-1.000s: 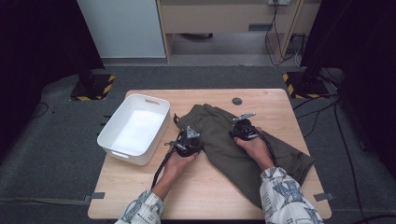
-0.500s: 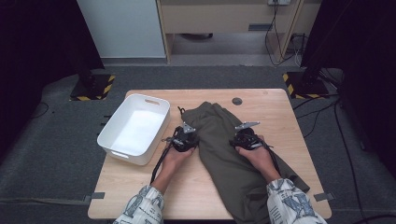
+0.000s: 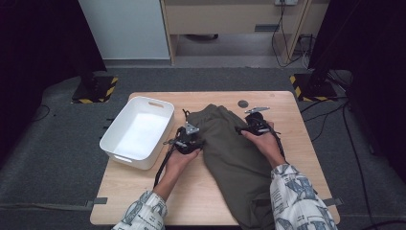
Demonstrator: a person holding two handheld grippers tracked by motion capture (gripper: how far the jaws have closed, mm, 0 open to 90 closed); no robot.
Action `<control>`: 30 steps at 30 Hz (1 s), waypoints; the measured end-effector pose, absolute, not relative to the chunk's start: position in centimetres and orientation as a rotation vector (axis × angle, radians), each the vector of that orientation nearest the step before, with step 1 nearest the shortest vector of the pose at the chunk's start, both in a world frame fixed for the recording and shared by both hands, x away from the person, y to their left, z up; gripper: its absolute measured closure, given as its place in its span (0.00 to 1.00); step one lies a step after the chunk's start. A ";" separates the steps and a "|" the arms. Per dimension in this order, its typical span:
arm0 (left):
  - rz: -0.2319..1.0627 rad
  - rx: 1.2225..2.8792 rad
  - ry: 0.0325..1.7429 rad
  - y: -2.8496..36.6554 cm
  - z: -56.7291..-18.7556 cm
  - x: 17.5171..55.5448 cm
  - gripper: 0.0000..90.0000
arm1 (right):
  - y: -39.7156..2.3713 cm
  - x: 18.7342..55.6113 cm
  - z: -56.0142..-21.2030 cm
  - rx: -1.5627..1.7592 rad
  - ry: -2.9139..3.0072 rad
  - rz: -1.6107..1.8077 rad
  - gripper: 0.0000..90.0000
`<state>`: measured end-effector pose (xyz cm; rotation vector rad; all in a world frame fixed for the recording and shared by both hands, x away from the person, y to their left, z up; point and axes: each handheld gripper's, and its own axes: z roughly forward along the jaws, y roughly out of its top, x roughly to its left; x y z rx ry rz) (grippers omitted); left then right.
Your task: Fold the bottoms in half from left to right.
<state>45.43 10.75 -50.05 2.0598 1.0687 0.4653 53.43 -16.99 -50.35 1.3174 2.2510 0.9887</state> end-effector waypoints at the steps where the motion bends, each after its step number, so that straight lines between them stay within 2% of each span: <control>1: 0.452 2.055 1.065 10.5 -50.2 45.3 0.65 | -16.8 53.7 -50.7 1.322 2.262 0.977 0.33; 5: 0.464 2.090 1.029 9.8 -50.9 44.7 0.61 | -16.1 54.8 -52.0 1.329 2.287 0.904 0.34; 6: 0.467 2.103 1.023 9.6 -51.1 44.7 0.61 | -16.0 54.9 -52.1 1.331 2.284 0.899 0.40; 8: 0.429 2.118 1.021 9.4 -51.5 44.7 0.67 | -15.9 55.2 -52.6 1.339 2.287 0.884 0.53; 9: 0.412 2.122 1.017 9.2 -51.7 44.8 0.70 | -15.9 55.2 -52.6 1.341 2.277 0.899 0.66; 12: 0.414 2.144 1.016 8.9 -52.4 45.0 0.81 | -16.0 55.0 -52.4 1.334 2.289 0.901 0.82; 14: 0.399 2.136 1.026 9.0 -52.7 45.3 0.86 | -15.9 54.7 -52.3 1.326 2.299 0.879 0.88; 16: 0.392 2.143 1.017 9.1 -52.7 45.5 0.94 | -16.0 54.2 -52.2 1.327 2.310 0.864 0.89; 18: 0.396 2.136 1.029 9.3 -52.7 45.8 0.98 | -16.1 53.6 -52.1 1.335 2.314 0.859 0.90; 22: 0.458 2.170 1.027 9.8 -52.4 46.4 0.99 | -16.8 51.9 -52.1 1.368 2.316 0.879 0.90; 26: 0.430 2.179 1.014 10.6 -52.4 46.6 0.99 | -17.4 50.1 -52.1 1.394 2.334 0.912 0.89; 27: 0.430 2.179 1.014 10.6 -52.4 46.6 0.98 | -17.6 49.9 -52.0 1.394 2.339 0.912 0.87; 30: 0.451 2.104 1.032 11.4 -51.4 46.6 0.79 | -18.0 50.1 -51.7 1.386 2.314 0.965 0.71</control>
